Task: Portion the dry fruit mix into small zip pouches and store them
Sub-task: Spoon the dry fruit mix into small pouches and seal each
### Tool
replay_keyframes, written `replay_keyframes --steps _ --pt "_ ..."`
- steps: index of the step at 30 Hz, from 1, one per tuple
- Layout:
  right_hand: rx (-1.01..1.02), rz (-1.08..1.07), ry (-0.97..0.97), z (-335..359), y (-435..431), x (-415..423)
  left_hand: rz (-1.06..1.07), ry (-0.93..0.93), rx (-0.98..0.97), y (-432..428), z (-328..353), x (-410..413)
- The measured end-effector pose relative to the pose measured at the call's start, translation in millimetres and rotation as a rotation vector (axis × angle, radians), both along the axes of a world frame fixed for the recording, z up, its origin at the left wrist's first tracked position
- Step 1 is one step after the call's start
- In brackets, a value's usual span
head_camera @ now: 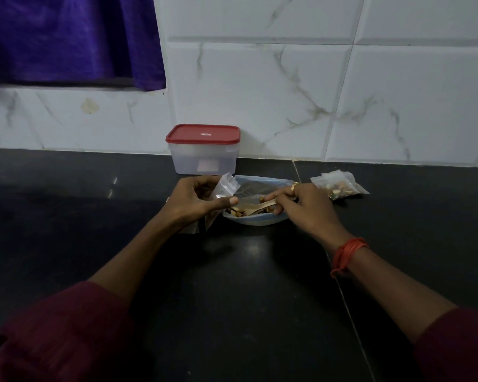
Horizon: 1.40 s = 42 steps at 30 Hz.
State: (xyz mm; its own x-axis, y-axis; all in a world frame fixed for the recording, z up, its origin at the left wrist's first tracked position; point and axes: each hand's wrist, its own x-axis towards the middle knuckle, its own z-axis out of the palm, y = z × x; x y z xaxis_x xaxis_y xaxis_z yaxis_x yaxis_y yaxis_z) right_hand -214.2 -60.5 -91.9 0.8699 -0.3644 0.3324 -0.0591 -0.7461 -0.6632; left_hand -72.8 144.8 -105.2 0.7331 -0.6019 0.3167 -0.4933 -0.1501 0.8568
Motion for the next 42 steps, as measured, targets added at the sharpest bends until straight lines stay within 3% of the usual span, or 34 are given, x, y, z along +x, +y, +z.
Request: replay_keyframes --steps 16,22,32,37,42 --pt "0.163 -0.047 0.03 -2.8 14.8 1.4 0.005 0.009 -0.007 -0.6 -0.8 1.4" --pt "0.328 -0.128 -0.061 -3.7 13.3 1.6 0.021 -0.009 -0.002 0.2 -0.1 1.5" --pt "0.433 -0.214 -0.232 8.3 -1.1 -4.0 0.032 -0.039 0.017 -1.8 -0.5 -0.4" --pt "0.433 -0.113 -0.301 13.5 9.4 -7.1 0.037 -0.061 0.028 -2.9 -2.0 0.2" --pt "0.293 0.021 -0.299 10.3 23.6 -8.6 0.029 -0.064 0.028 -4.0 -3.4 -0.2"
